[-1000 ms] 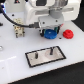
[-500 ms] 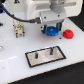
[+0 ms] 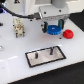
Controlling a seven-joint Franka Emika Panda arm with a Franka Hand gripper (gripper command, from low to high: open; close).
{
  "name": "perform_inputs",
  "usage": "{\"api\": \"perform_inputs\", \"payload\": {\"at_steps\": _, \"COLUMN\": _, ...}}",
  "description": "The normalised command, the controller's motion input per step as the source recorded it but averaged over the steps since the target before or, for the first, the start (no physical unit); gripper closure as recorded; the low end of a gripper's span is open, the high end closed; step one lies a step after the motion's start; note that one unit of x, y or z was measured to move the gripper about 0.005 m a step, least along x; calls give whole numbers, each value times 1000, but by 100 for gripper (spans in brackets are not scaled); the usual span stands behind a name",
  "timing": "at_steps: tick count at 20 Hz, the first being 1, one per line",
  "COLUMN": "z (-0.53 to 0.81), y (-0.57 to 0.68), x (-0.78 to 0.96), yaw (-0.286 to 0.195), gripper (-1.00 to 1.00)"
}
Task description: Insert the blue gear onto the right peg, followed by the red gear
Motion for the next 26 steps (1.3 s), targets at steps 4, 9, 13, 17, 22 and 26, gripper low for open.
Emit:
{"api": "perform_inputs", "payload": {"at_steps": 4, "z": 237, "y": -252, "x": 785, "yaw": 0, "gripper": 100}}
{"api": "perform_inputs", "payload": {"at_steps": 9, "z": 173, "y": -286, "x": 752, "yaw": 0, "gripper": 100}}
{"api": "perform_inputs", "payload": {"at_steps": 13, "z": 79, "y": -231, "x": 666, "yaw": 0, "gripper": 100}}
{"api": "perform_inputs", "payload": {"at_steps": 17, "z": 21, "y": -137, "x": 599, "yaw": 0, "gripper": 100}}
{"api": "perform_inputs", "payload": {"at_steps": 22, "z": 5, "y": -176, "x": 518, "yaw": 0, "gripper": 100}}
{"api": "perform_inputs", "payload": {"at_steps": 26, "z": -38, "y": -39, "x": 345, "yaw": 0, "gripper": 100}}
